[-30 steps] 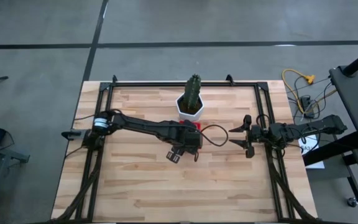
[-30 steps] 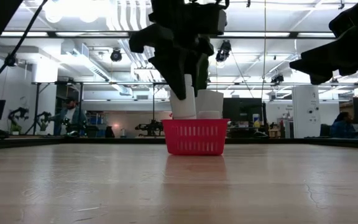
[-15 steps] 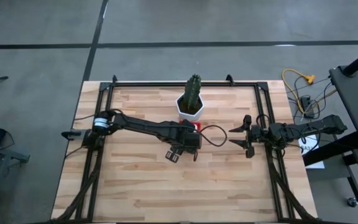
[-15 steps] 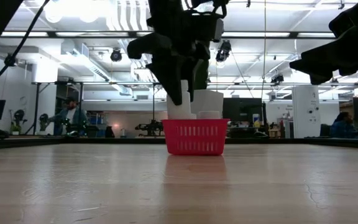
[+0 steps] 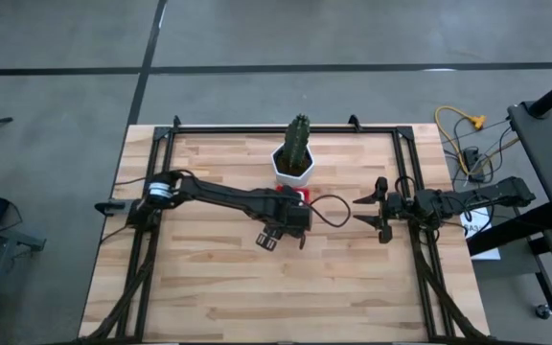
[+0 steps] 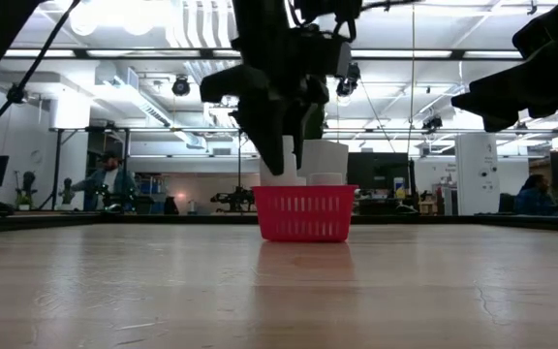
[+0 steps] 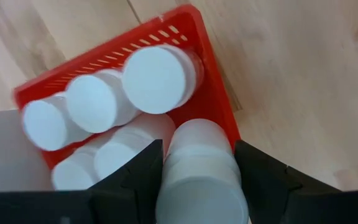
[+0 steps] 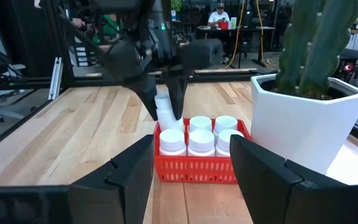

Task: Pick and place pill bottles into a basket
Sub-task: Put the white pill bottle into the red bin, then return to Home Position

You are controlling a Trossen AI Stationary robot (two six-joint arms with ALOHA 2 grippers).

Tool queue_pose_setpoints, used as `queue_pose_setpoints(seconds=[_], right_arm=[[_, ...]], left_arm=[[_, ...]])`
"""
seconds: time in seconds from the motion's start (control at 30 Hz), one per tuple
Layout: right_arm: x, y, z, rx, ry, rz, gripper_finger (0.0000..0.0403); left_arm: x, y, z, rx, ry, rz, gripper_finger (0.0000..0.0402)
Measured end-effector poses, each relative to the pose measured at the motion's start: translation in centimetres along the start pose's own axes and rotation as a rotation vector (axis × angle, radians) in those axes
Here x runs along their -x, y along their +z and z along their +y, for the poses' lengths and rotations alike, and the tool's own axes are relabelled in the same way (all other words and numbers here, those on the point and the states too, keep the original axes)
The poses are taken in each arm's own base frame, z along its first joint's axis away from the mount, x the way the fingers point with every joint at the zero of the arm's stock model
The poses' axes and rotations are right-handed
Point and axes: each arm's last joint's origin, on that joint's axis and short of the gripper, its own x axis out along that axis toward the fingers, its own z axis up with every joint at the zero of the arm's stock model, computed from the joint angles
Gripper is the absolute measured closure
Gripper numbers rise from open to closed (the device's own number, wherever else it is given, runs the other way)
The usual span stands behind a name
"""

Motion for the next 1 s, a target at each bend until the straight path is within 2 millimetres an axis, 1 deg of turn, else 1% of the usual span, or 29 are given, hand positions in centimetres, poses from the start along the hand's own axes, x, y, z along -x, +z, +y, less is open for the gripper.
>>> queue_pose_setpoints(seconds=[0.23, 0.4, 0.43, 0.57, 0.63, 0.87, 1.0], right_arm=[[0.0, -0.1, 0.0, 0.003, 0.0, 0.005, 0.0202], [0.0, -0.1, 0.0, 0.002, 0.0, 0.006, 0.0202], [0.0, -0.1, 0.0, 0.002, 0.0, 0.006, 0.0202], [0.0, -0.1, 0.0, 0.002, 0.0, 0.006, 0.0202], [0.0, -0.1, 0.0, 0.003, 0.0, 0.006, 0.0202], [0.0, -0.1, 0.0, 0.001, -0.001, 0.006, 0.0202], [0.0, -0.1, 0.0, 0.001, -0.001, 0.006, 0.0202]], left_arm=[[-1.2, 0.1, -0.2, -0.007, -0.014, 0.022, 0.0244], [-1.3, 0.2, -0.2, -0.006, -0.015, 0.024, 0.0244], [-1.3, 0.2, -0.2, -0.005, -0.015, 0.024, 0.0238], [-1.3, 0.2, -0.2, -0.005, -0.015, 0.024, 0.0189], [-1.3, 0.2, -0.2, -0.004, -0.015, 0.024, 0.0175], [-1.1, 0.1, -0.2, 0.006, -0.01, 0.023, 0.0168], [-0.7, 0.1, -0.1, 0.024, -0.007, 0.012, 0.0166]])
